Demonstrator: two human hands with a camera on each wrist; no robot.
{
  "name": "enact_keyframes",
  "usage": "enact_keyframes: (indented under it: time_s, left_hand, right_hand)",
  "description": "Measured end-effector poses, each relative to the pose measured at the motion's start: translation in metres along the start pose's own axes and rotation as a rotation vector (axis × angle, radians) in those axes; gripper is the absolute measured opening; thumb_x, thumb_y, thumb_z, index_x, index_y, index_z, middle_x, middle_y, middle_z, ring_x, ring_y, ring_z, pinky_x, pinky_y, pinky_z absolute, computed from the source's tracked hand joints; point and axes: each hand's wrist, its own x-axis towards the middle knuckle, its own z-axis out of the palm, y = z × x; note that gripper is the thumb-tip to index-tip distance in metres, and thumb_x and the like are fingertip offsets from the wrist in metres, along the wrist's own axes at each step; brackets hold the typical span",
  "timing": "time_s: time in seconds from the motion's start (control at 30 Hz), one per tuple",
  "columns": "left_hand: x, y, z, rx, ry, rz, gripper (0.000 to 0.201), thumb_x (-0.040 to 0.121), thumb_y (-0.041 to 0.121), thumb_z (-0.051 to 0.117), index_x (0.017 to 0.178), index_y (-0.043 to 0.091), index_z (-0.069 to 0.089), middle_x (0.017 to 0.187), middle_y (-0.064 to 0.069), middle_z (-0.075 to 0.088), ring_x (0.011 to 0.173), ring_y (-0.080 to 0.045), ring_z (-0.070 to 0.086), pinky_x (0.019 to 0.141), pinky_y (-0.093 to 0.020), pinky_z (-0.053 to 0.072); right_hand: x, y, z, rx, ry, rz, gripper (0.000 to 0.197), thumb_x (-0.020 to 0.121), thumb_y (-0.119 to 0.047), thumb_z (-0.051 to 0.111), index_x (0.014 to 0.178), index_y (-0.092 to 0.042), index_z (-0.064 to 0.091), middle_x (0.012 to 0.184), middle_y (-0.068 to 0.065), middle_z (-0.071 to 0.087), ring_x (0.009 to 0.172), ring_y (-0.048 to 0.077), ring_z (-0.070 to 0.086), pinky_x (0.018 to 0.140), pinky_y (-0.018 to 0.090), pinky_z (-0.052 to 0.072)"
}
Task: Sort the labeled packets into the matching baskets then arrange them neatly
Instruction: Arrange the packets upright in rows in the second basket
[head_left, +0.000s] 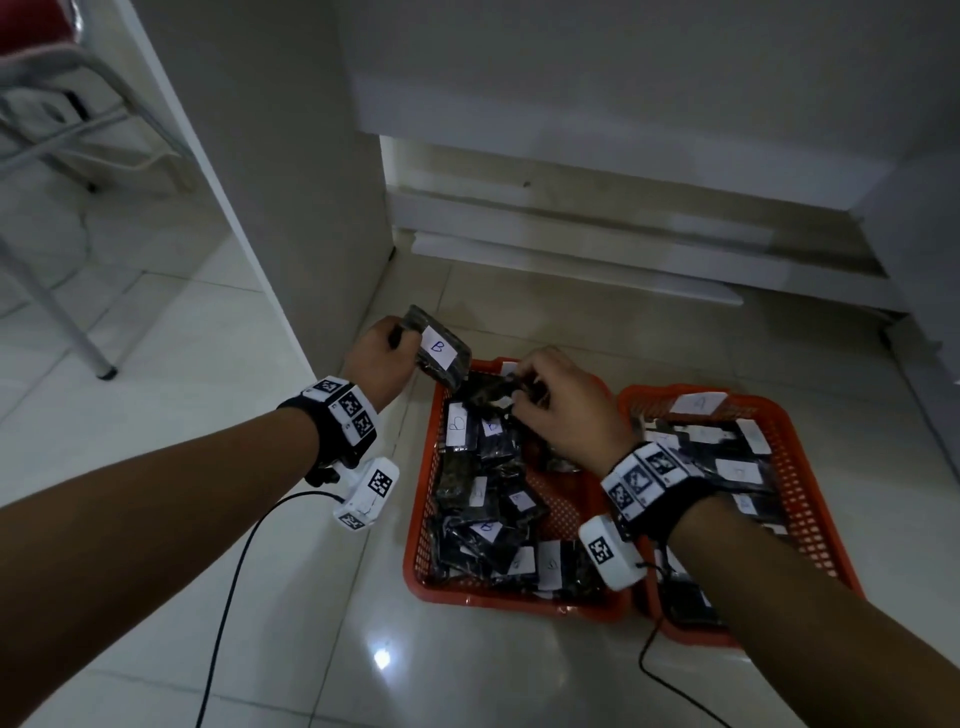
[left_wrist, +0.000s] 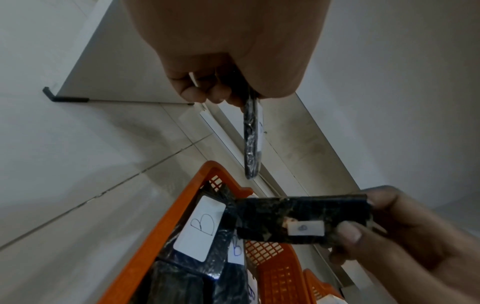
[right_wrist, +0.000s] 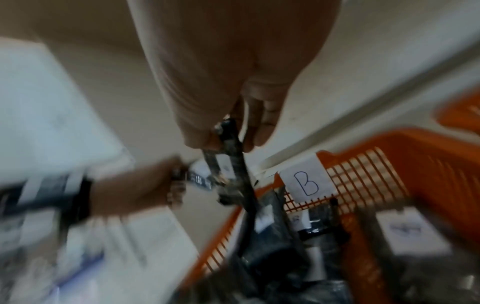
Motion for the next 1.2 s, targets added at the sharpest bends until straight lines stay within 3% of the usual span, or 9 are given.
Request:
enact_keyframes:
  time_s: [0.13,0.27,0.43,0.57,0.67,0.77,0.9,1.07,1.2]
  left_hand:
    - [0.001,-0.006,-0.012,0.04,0.035,-0.03,0.016,0.102,0.024,0.049,0.099,0.014,0.061,0.079,0.002,0.061,0.07,-0.014,0.056,0.058,-0.025,0.038]
    - [0.003,-0.015,-0.019,0.059,0.005,-0.045,0.019,0.102,0.028,0.049,0.099,0.014,0.062,0.08,-0.003,0.065,0.07,-0.019,0.059,0.062,-0.03,0.041]
    - [0.001,-0.013,-0.016,0.05,-0.015,-0.053,0.018,0.103,0.026,0.048,0.1,0.013,0.061,0.077,0.001,0.062,0.066,-0.014,0.057,0.058,-0.028,0.039]
    - [0.002,-0.011,-0.008,0.02,-0.04,-0.046,0.019,0.103,0.025,0.048,0.099,0.012,0.062,0.078,0.002,0.063,0.067,-0.015,0.057,0.058,-0.027,0.04]
    - [0.004,-0.012,0.002,0.002,-0.055,-0.043,0.024,0.099,0.033,0.049,0.1,0.014,0.064,0.083,-0.001,0.068,0.076,-0.022,0.065,0.067,-0.033,0.05]
    - [0.003,-0.006,0.013,0.046,-0.059,-0.036,0.024,0.1,0.03,0.05,0.105,0.013,0.065,0.088,-0.002,0.067,0.078,-0.023,0.062,0.061,-0.025,0.043]
    - [0.0,0.005,0.022,0.082,-0.054,0.001,0.022,0.102,0.026,0.05,0.109,0.012,0.066,0.092,-0.003,0.065,0.082,-0.022,0.059,0.062,-0.028,0.036]
    - [-0.002,0.002,0.023,0.068,-0.066,-0.006,0.022,0.1,0.027,0.049,0.103,0.012,0.065,0.081,0.001,0.064,0.072,-0.017,0.06,0.057,-0.026,0.037]
    - [0.0,-0.004,0.019,0.074,-0.081,-0.016,0.022,0.099,0.028,0.049,0.1,0.012,0.064,0.081,-0.002,0.065,0.072,-0.02,0.059,0.059,-0.029,0.038]
  right_hand:
    - [0.003,-0.012,0.029,-0.294,-0.12,-0.291,0.021,0.096,-0.02,0.066,0.115,-0.017,0.059,0.116,-0.001,0.048,0.098,0.018,0.053,0.072,0.038,0.052]
    - [0.002,-0.009,0.047,-0.422,-0.286,-0.34,0.039,0.086,-0.023,0.076,0.12,-0.017,0.057,0.118,0.004,0.047,0.105,0.023,0.048,0.08,0.042,0.052]
    - [-0.01,-0.001,0.061,-0.377,-0.445,-0.262,0.05,0.087,-0.023,0.077,0.132,-0.024,0.057,0.127,0.0,0.044,0.115,0.021,0.047,0.087,0.042,0.054]
    - [-0.023,0.006,0.045,-0.2,-0.375,-0.198,0.041,0.093,-0.027,0.069,0.131,-0.029,0.057,0.126,-0.01,0.044,0.118,0.011,0.046,0.091,0.029,0.05]
    - [-0.037,0.023,0.022,-0.19,-0.382,-0.042,0.028,0.091,-0.027,0.066,0.118,-0.032,0.058,0.116,-0.011,0.049,0.111,0.011,0.05,0.088,0.03,0.05]
    - [-0.056,0.039,0.0,-0.348,-0.64,0.102,0.02,0.09,-0.039,0.067,0.107,-0.029,0.062,0.099,-0.006,0.064,0.094,0.017,0.066,0.079,0.038,0.058]
    - [-0.082,0.029,-0.001,-0.575,-0.792,0.14,0.03,0.089,-0.047,0.066,0.073,-0.026,0.051,0.072,-0.011,0.053,0.079,0.017,0.061,0.094,0.037,0.052]
    - [-0.087,0.014,0.005,-0.509,-0.762,0.086,0.032,0.093,-0.037,0.072,0.118,-0.017,0.067,0.098,-0.005,0.063,0.101,0.018,0.064,0.1,0.033,0.041]
    - [-0.085,0.014,0.008,-0.494,-0.823,0.149,0.029,0.093,-0.039,0.073,0.107,-0.013,0.072,0.102,0.004,0.072,0.09,0.016,0.066,0.084,0.028,0.051]
